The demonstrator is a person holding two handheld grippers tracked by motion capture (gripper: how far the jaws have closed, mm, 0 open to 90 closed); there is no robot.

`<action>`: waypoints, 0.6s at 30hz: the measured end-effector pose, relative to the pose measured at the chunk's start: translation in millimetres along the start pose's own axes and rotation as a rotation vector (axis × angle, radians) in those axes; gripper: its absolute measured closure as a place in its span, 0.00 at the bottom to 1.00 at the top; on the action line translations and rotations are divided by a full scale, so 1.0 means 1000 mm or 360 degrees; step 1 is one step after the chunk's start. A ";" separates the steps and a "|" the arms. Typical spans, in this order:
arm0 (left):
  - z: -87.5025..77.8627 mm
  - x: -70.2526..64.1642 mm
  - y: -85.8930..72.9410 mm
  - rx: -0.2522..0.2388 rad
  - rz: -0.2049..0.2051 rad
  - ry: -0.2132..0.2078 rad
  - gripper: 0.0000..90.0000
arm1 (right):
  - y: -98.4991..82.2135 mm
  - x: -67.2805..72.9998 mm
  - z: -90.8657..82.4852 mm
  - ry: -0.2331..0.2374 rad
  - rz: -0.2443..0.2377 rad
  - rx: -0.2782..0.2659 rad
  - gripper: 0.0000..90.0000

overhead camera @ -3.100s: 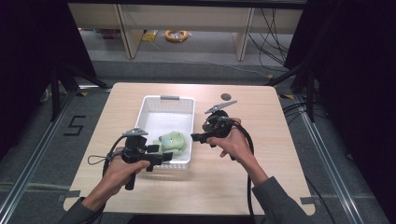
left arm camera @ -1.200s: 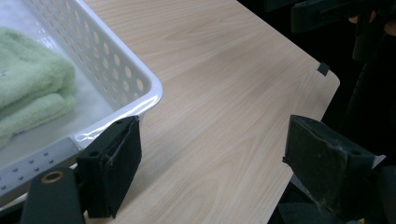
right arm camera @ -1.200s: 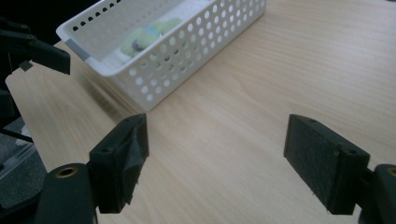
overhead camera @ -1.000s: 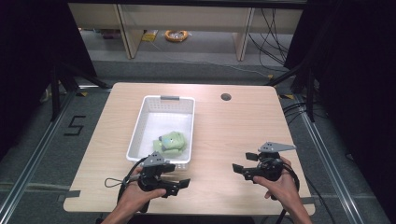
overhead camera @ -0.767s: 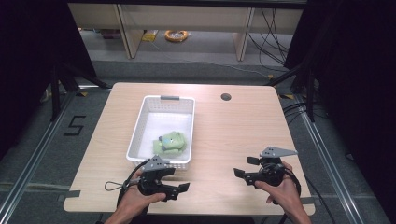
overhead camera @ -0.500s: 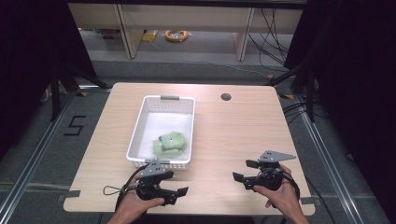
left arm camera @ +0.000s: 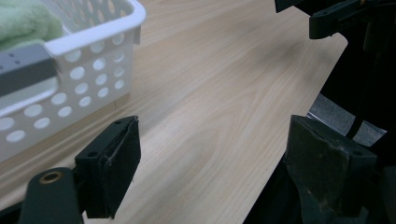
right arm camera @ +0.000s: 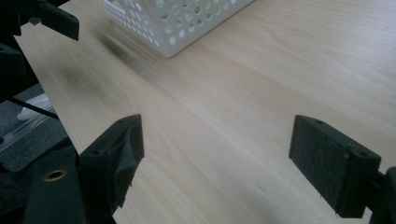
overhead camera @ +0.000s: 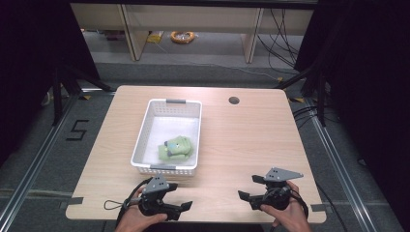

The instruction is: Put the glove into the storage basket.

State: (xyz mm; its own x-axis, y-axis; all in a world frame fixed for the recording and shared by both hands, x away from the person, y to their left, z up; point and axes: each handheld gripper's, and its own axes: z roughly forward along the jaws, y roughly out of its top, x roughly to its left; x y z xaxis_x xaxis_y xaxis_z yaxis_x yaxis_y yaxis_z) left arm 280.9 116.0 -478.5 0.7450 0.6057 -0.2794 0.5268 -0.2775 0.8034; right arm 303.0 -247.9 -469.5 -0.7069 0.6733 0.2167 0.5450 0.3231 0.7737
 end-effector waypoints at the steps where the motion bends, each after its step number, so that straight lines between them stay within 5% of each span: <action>1: 0.000 -0.001 -0.001 0.0003 0.0019 0.0002 0.20 | -0.002 0.003 0.000 0.0015 0.0031 0.0006 0.21; 2: 0.000 -0.003 -0.003 -0.0004 0.0016 0.0007 0.20 | -0.006 0.003 0.000 0.0008 -0.0006 -0.0002 0.20; 9: 0.004 -0.007 -0.013 0.0033 0.0040 -0.0001 0.19 | -0.018 0.010 -0.002 0.0017 0.0064 0.0030 0.19; 10: 0.006 -0.009 -0.016 0.0032 0.0032 -0.0008 0.19 | -0.021 0.006 -0.001 0.0022 0.0003 0.0003 0.19; 14: 0.003 -0.008 -0.019 0.0093 0.0161 0.0011 0.19 | -0.033 0.012 -0.004 0.0010 0.0048 0.0030 0.18; 16: 0.005 -0.011 -0.022 0.0029 0.0107 0.0001 0.19 | -0.038 0.012 -0.007 0.0009 0.0008 0.0051 0.18; 18: 0.003 -0.012 -0.023 0.0069 0.0122 0.0004 0.19 | -0.041 0.012 -0.008 0.0006 -0.0001 0.0052 0.18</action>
State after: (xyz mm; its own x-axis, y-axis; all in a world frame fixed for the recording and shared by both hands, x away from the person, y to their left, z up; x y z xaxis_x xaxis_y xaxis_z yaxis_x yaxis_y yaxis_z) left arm 261.3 113.4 -494.9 0.7829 0.5833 -0.2165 0.4854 -0.3550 0.7989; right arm 268.8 -258.4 -493.8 -0.7088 0.6707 0.2184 0.5589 0.3452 0.7540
